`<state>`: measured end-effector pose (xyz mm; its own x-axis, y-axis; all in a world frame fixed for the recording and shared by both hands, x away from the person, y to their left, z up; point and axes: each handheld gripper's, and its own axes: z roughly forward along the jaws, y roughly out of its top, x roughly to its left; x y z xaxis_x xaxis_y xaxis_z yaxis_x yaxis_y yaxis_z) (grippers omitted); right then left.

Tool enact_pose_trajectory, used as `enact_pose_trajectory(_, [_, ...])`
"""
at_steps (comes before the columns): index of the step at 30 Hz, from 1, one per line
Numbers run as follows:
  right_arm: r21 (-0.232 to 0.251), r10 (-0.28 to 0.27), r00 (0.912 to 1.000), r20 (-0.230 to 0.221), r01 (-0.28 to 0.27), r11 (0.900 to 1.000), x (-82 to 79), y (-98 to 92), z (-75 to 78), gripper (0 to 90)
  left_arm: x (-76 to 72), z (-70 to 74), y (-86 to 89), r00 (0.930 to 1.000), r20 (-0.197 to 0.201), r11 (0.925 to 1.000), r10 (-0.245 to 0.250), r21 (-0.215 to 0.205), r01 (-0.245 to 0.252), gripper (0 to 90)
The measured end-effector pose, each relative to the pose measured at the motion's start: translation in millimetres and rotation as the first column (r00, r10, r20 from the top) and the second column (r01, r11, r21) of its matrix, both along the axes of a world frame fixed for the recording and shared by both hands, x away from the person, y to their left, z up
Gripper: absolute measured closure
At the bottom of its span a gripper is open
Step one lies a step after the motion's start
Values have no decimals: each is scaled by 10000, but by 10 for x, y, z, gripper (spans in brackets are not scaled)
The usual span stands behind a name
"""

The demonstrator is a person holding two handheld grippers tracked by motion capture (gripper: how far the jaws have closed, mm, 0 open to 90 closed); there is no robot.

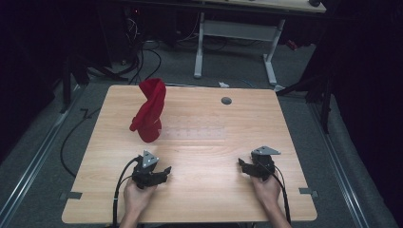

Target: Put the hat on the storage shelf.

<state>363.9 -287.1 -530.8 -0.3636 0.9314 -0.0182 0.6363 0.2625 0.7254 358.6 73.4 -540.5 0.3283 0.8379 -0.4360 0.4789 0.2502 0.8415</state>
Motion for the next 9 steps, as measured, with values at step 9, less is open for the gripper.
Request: enact_pose_trajectory(9, [-2, -1, 10000, -4, 1, 10000, 0, 1, 0, 369, 16, -53, -23, 9999, 89, 9994, 49, 334, -52, 359])
